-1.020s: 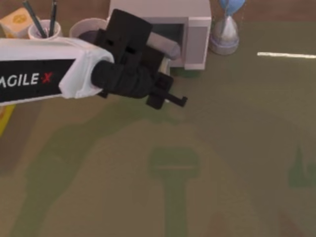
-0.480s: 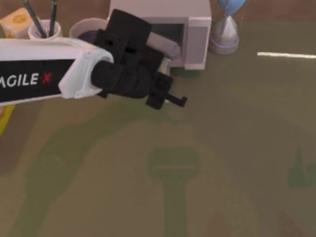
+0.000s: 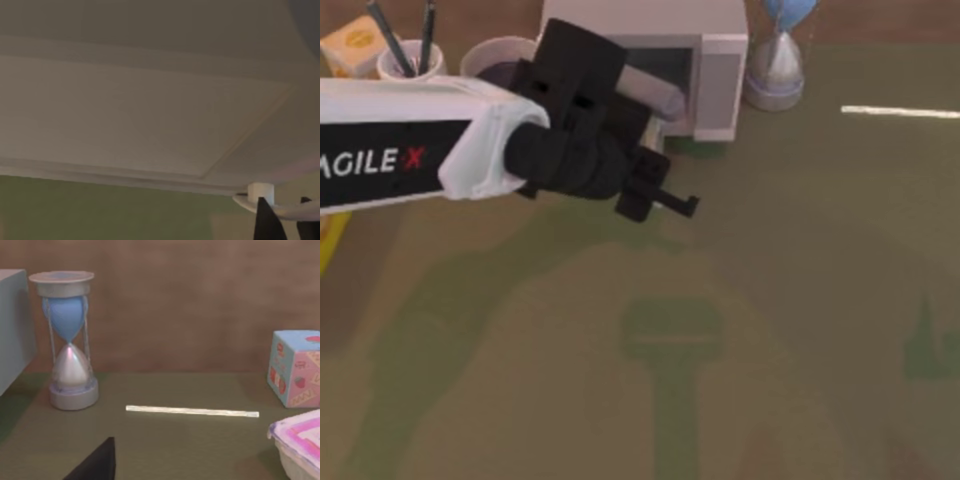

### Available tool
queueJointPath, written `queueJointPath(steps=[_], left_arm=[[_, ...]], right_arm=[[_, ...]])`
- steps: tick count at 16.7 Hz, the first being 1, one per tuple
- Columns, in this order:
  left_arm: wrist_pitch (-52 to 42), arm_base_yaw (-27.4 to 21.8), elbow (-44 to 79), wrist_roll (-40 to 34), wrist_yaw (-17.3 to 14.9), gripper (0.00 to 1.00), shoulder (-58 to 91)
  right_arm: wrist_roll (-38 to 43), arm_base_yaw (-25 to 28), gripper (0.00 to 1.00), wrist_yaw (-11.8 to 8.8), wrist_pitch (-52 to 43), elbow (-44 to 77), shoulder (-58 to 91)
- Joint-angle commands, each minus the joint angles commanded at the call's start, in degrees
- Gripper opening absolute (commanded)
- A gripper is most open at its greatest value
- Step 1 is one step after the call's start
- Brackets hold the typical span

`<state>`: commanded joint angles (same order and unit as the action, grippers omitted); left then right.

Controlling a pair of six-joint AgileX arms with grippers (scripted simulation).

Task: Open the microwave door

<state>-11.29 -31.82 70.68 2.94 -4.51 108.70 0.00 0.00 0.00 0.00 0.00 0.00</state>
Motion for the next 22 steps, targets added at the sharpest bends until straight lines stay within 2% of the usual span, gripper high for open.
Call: queueJointPath(steps=[6, 14, 22], left_arm=[[0.0, 0.0, 0.0, 0.0, 0.0, 0.00, 0.0], [0.0, 1.2, -1.5, 3.1, -2.6, 0.00, -1.2], [0.0, 1.2, -1.5, 3.1, -2.6, 0.00, -1.2]], right_arm=[[0.0, 0.0, 1.00, 0.0, 0.0, 0.0, 0.0], [0.0, 0.0, 1.00, 0.0, 0.0, 0.0, 0.0], [0.0, 0.0, 1.00, 0.0, 0.0, 0.0, 0.0]])
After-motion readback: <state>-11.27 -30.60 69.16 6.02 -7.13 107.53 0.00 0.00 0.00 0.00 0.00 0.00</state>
